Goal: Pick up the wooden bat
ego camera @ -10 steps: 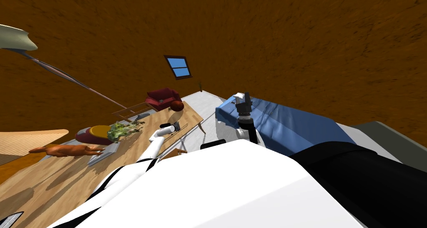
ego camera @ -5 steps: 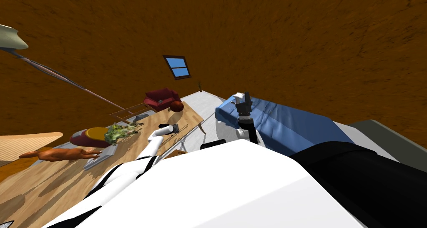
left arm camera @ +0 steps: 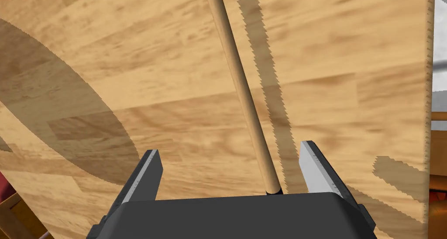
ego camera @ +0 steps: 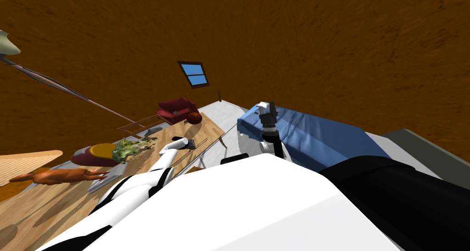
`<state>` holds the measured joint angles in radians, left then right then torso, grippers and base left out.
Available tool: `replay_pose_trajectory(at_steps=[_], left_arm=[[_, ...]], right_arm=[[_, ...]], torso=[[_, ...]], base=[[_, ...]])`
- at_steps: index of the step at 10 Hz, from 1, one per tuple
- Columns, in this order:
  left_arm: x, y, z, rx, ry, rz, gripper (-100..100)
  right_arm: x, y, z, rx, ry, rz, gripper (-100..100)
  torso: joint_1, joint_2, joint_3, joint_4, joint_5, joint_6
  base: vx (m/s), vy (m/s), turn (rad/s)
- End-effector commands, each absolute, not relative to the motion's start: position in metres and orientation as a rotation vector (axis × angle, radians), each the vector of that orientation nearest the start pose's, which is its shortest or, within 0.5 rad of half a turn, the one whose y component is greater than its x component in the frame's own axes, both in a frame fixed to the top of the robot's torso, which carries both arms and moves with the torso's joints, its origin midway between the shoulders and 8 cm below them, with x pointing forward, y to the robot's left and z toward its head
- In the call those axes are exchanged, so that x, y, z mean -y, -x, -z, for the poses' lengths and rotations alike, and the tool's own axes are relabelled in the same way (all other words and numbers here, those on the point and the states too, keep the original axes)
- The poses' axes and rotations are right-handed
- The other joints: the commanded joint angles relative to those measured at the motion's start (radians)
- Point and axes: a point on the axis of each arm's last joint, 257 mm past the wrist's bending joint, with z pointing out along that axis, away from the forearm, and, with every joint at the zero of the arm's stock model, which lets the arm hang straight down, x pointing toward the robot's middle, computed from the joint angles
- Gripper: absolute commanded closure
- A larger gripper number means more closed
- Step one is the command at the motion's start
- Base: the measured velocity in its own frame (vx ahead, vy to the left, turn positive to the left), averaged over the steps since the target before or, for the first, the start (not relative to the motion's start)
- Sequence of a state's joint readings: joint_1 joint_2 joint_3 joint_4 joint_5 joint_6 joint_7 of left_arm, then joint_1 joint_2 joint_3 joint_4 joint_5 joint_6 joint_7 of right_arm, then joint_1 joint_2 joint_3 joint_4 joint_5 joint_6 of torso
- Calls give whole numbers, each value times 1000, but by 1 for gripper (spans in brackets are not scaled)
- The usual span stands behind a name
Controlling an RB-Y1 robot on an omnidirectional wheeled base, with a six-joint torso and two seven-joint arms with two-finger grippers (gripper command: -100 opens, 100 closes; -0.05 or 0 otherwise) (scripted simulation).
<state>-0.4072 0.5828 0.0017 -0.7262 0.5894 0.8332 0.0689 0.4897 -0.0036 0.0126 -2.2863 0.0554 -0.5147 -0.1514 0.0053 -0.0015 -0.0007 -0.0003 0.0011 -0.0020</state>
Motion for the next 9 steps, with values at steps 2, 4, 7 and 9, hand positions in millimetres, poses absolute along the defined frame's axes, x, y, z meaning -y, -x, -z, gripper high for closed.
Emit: replay_pose_trajectory(at_steps=[2,4,7,9], left_arm=[[-490,-430,465,-1537,2425,281,-100],[-495,-410,472,-1514,2508,219,-100],[-497,-396,476,-1496,2574,174,-100],[-497,-382,478,-1478,2633,133,-100]], right_arm=[[266,-342,-33,-590,-655,-1433,0],[266,-342,-33,-590,-655,-1433,0],[266,-342,-33,-590,-655,-1433,0],[266,-342,-33,-590,-655,-1433,0]], torso=[[0,0,0,0,0,0],[0,0,0,0,0,0],[0,0,0,0,0,0],[0,0,0,0,0,0]], base=[[31,55,-20],[34,50,-15],[26,49,-6],[29,48,-2]])
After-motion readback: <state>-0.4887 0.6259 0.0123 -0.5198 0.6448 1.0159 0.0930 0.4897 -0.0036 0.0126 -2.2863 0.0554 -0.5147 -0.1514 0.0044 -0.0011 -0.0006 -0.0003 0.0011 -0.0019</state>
